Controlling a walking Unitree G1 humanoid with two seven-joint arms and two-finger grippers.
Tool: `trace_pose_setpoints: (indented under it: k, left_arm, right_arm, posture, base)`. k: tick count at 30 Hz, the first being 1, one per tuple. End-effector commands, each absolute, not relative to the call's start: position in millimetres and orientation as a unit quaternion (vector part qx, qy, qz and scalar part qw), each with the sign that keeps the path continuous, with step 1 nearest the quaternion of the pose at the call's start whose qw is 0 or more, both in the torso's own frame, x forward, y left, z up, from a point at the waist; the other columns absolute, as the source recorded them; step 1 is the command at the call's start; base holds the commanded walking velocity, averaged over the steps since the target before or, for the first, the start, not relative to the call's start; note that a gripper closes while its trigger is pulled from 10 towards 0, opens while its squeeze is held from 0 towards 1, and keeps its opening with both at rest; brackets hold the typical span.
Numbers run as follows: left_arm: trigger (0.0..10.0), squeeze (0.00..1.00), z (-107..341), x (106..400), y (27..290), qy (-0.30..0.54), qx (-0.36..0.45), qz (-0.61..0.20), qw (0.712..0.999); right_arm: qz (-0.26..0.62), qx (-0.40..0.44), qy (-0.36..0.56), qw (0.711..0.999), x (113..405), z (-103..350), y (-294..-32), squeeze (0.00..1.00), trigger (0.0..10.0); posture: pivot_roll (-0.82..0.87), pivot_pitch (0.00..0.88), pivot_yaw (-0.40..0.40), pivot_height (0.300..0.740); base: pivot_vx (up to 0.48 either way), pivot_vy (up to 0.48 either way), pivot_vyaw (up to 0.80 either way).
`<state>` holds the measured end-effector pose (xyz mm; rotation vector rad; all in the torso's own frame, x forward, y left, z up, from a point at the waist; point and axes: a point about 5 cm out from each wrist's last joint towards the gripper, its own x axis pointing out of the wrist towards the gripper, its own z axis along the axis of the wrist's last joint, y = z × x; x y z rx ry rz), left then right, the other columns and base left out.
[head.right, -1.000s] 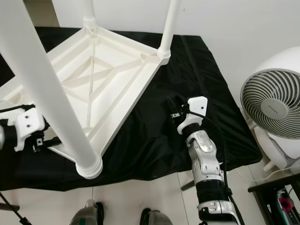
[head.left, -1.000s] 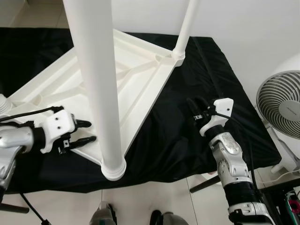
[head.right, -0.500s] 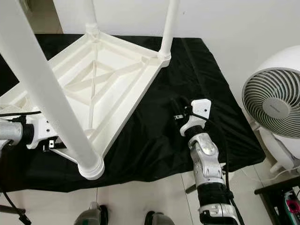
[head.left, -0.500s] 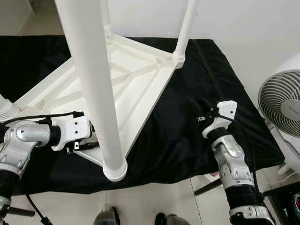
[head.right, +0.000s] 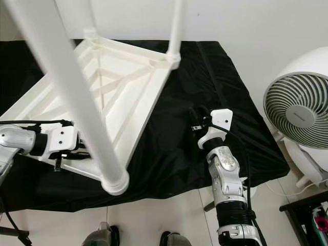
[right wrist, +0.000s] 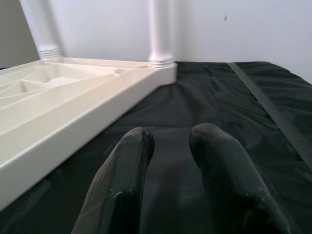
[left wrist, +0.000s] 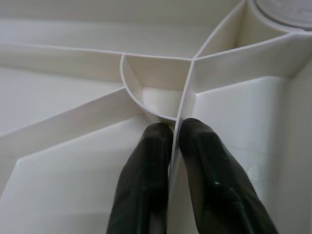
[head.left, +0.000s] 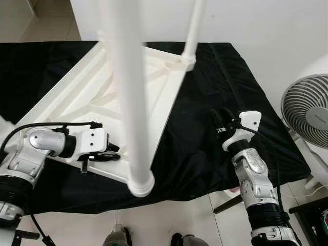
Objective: Building children table
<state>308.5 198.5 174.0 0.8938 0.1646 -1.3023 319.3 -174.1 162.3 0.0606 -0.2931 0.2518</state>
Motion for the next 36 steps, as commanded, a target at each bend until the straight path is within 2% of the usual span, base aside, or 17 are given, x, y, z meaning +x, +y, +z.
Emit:
trace_pose_setpoints:
  k: [1,8,9,14,15,17,18,19,20,21,26,31,32,33,34,35,36]
  left_arm:
    - [0.0,0.0,169.0,310.0,205.1,0.089,0.387,-0.575,0.715]
    - [0.0,0.0,174.9,315.1,192.3,0.051,0.371,-0.57,0.731]
    - [0.0,0.0,178.6,321.3,181.0,0.022,0.357,-0.556,0.75]
    - [0.2,0.0,181.8,325.7,168.1,-0.006,0.338,-0.548,0.765]
    - [2.3,0.0,181.9,325.8,160.7,-0.017,0.333,-0.551,0.765]
    - [2.5,0.0,182.3,326.7,153.3,-0.028,0.323,-0.552,0.768]
    - [6.4,0.0,182.2,326.5,144.4,-0.041,0.313,-0.558,0.768]
    - [7.5,0.0,182.4,326.9,138.1,-0.05,0.307,-0.559,0.768]
    - [7.5,0.0,182.4,326.9,138.1,-0.05,0.307,-0.559,0.768]
    - [10.0,0.0,182.3,329.0,133.5,-0.054,0.298,-0.555,0.775]
    - [10.0,0.0,185.1,338.1,123.3,-0.064,0.276,-0.537,0.794]
    - [10.0,0.0,186.3,344.1,123.7,-0.066,0.274,-0.52,0.806]
    - [10.0,0.0,188.8,352.0,129.0,-0.065,0.252,-0.495,0.829]
    - [10.0,0.0,188.8,352.0,129.0,-0.065,0.252,-0.495,0.829]
    - [10.0,0.88,189.7,355.0,131.3,-0.064,0.242,-0.484,0.839]
    - [10.0,0.88,189.7,355.0,131.3,-0.064,0.242,-0.484,0.839]
    - [10.0,1.0,190.6,356.9,132.8,-0.065,0.235,-0.476,0.845]
  right_arm:
    - [0.117,0.026,-0.146,0.982,316.6,159.7,-177.3,0.0,10.0]
    - [0.114,0.026,-0.147,0.982,317.3,160.9,-178.0,0.0,10.0]
    - [0.113,0.03,-0.145,0.982,317.0,160.5,-177.6,0.0,10.0]
    - [0.112,0.033,-0.137,0.984,317.0,158.9,-177.1,0.0,10.0]
    - [0.115,0.033,-0.13,0.984,317.2,158.0,-176.5,0.0,10.0]
    - [0.122,0.037,-0.125,0.984,316.9,157.8,-175.7,0.0,10.0]
    - [0.128,0.036,-0.122,0.984,315.9,158.5,-176.6,0.0,10.0]
    - [0.133,0.035,-0.12,0.983,315.0,159.2,-177.7,0.0,10.0]
    - [0.133,0.035,-0.12,0.983,315.0,159.2,-177.7,0.0,10.0]
    - [0.136,0.034,-0.118,0.983,313.7,160.1,-180.6,0.0,10.0]
    - [0.14,0.012,-0.123,0.983,303.8,164.8,-192.3,0.0,10.0]
    - [0.153,0.004,-0.13,0.98,295.3,169.0,-192.5,0.0,10.0]
    - [0.177,0.012,-0.135,0.975,283.3,173.9,-190.2,1.0,10.0]
    - [0.177,0.012,-0.135,0.975,283.3,173.9,-190.2,1.0,10.0]
    - [0.187,0.013,-0.135,0.973,278.1,175.5,-189.3,1.0,10.0]
    - [0.187,0.013,-0.135,0.973,278.1,175.5,-189.3,1.0,10.0]
    - [0.191,0.01,-0.135,0.972,274.8,176.5,-189.0,1.0,10.0]
  posture:
    - [0.13,0.124,-0.007,0.74]
    - [0.13,0.132,-0.009,0.74]
    - [0.13,0.138,-0.014,0.74]
    - [0.13,0.142,-0.017,0.74]
    - [0.12,0.149,-0.022,0.74]
    - [0.12,0.154,-0.028,0.74]
    - [0.12,0.16,-0.036,0.74]
    - [0.12,0.16,-0.036,0.74]
    - [0.12,0.16,-0.036,0.74]
    - [0.11,0.162,-0.038,0.74]
    - [0.09,0.184,-0.058,0.74]
    - [0.07,0.19,-0.056,0.74]
    - [0.06,0.192,-0.051,0.74]
    - [0.06,0.192,-0.051,0.74]
    - [0.06,0.192,-0.051,0.74]
    - [0.06,0.192,-0.051,0.74]
    - [0.06,0.194,-0.049,0.74]
  base:
    - [0.0,0.0,0.0]
    - [0.0,0.0,0.0]
    - [0.0,0.0,0.0]
    - [0.0,0.0,0.0]
    - [0.0,0.0,0.0]
    - [0.0,0.0,0.0]
    - [0.0,0.0,0.0]
    - [0.0,0.0,0.0]
    - [0.0,0.0,0.0]
    - [0.0,0.0,0.0]
    - [0.0,0.0,0.0]
    - [0.0,0.0,0.0]
    - [0.0,0.0,0.0]
    - [0.0,0.0,0.0]
    - [0.0,0.0,0.0]
    - [0.0,0.0,0.0]
    - [0.0,0.0,0.0]
